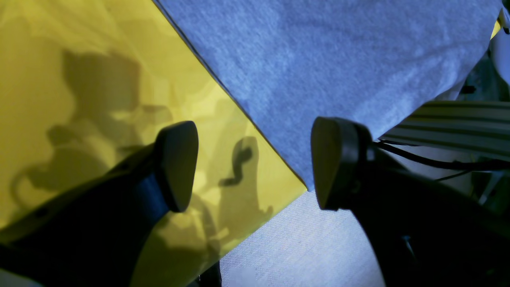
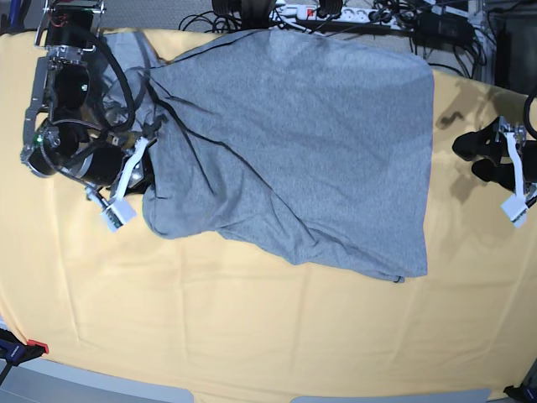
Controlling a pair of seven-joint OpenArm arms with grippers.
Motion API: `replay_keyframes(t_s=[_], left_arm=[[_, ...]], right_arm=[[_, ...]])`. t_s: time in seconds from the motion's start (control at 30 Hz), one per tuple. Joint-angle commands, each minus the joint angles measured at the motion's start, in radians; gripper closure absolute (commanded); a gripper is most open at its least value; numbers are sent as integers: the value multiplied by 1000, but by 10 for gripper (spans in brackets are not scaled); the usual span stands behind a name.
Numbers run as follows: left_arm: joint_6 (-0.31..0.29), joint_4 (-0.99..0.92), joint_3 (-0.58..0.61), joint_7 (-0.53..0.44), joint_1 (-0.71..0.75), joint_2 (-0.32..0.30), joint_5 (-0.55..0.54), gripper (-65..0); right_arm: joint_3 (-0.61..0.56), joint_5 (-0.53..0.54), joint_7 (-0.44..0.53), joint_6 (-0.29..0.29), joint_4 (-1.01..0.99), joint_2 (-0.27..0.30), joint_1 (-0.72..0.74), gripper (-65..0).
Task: Layout the t-shirt on the table in an organized manner, then fold the t-shirt properly
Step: 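Pull the grasped fabric outward to spread the shirt side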
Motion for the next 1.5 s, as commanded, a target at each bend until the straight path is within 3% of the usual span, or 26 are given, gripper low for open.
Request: replay_keyframes(t_s=[0.0, 0.17, 0.33, 0.5, 0.6, 0.8, 1.03, 1.13, 1.17, 1.33, 1.37, 1.47], left_arm=[[-3, 8, -14, -10, -17, -30, -17, -458], [-3, 8, -14, -10, -16, -30, -17, -458], [-3, 8, -14, -10, -16, -30, -17, -458], [-3, 8, -14, -10, -17, -30, -17, -458], [-3, 8, -14, -10, -16, -30, -17, -458], [-3, 8, -14, -10, -17, -30, -17, -458], [-3, 8, -14, -10, -16, -30, -17, -458], [-3, 8, -14, -10, -16, -30, -17, -458], [-3, 8, -14, -10, -16, -30, -17, -458], [-3, 8, -14, -10, -16, -24, -17, -458], [-3, 8, -14, -10, -17, -20, -17, -458], [-3, 8, -14, -10, -16, 2, -17, -458]], right_arm=[[26, 23, 27, 5, 61, 13, 19, 0], [103, 24, 27, 5, 204, 15, 19, 0], [98, 23, 27, 5, 207, 16, 19, 0], [87, -5, 47, 5, 207, 51, 23, 0], [64, -92, 109, 5, 202, 60, 35, 0], [-83, -390, 298, 5, 202, 62, 39, 0], [-180, -575, 308, -3, 202, 62, 75, 0], [-181, -626, 319, -64, 202, 62, 75, 0], [-181, -656, 332, -96, 202, 62, 78, -37], [-181, -821, 405, -308, 202, 62, 92, -400], [-181, -841, 405, -353, 202, 62, 99, -427], [-181, -895, 388, -483, 202, 62, 131, -429]])
